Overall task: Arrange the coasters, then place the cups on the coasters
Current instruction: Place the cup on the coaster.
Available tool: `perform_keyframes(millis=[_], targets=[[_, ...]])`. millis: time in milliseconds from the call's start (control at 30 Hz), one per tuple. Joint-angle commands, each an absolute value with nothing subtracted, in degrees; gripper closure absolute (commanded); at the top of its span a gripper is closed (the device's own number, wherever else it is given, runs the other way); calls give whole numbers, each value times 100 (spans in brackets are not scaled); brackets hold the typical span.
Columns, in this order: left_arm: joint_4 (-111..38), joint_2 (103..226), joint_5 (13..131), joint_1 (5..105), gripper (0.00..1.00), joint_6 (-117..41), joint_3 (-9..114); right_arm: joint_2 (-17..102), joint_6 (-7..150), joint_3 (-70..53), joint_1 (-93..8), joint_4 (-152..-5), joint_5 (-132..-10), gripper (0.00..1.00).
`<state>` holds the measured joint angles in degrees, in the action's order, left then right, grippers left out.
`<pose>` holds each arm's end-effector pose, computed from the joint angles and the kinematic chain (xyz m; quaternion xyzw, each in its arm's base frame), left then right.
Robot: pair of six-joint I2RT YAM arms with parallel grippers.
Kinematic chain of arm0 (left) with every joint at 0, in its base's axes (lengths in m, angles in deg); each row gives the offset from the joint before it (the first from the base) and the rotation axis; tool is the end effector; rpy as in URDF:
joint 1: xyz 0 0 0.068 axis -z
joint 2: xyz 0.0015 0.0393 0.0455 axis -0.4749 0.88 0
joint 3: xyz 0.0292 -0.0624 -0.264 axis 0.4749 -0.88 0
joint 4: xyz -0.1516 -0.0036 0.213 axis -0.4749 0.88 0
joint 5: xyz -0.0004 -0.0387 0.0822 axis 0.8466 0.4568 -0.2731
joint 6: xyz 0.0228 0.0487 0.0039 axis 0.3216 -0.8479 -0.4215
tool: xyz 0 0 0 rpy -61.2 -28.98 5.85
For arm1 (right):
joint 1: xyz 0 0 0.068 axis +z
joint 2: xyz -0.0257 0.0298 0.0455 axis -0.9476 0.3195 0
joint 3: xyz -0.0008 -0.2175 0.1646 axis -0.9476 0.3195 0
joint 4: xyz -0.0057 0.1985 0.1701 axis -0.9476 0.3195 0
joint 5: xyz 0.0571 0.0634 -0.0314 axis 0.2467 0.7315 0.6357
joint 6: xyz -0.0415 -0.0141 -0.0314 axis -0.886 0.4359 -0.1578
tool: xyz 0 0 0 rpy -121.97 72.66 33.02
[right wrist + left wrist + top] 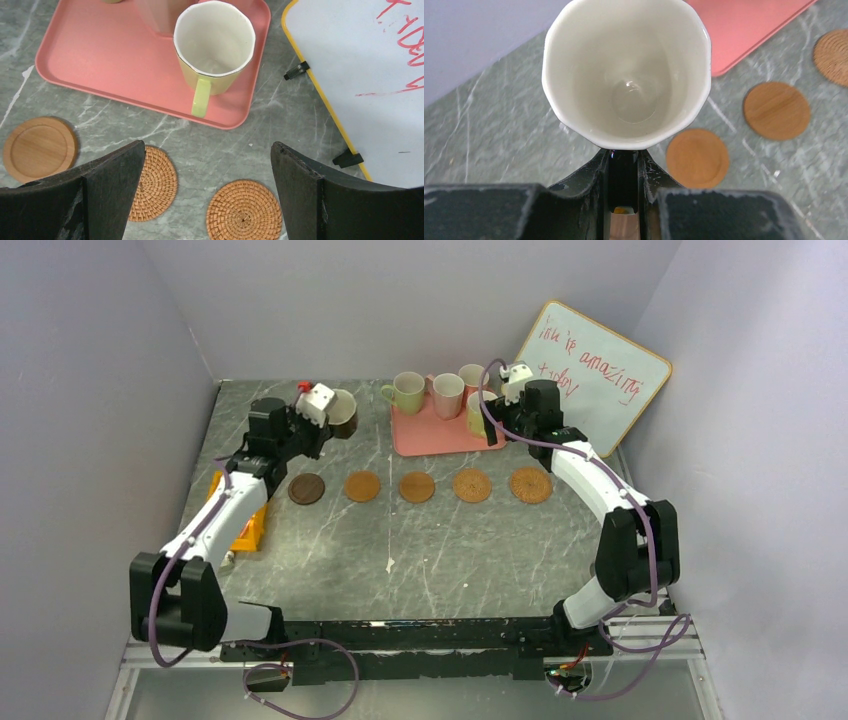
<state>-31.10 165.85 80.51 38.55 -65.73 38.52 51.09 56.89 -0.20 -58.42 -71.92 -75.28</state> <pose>0.3041 -0.0649 0.3081 0.2634 0.7815 -0.0913 0.5581 0.3537 0.0832 0.2863 -0.1687 0.8470 0.0443 0.5021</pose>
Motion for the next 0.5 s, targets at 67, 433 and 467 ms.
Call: perform_keyframes(millis=[67,433,467], targets=[[-3456,15722,8138,3361,95,-6877,3484,4766,5832,-46,-5864,-7302,-7304,0],[-3866,15078,8739,2371,95,-6611,2341,4668,5901,-16,-5862,-7323,-7180,0],[-3891,15076,8741,2367,95,-6603,2276,4649,5903,-7,-5865,-7327,-7171,0]])
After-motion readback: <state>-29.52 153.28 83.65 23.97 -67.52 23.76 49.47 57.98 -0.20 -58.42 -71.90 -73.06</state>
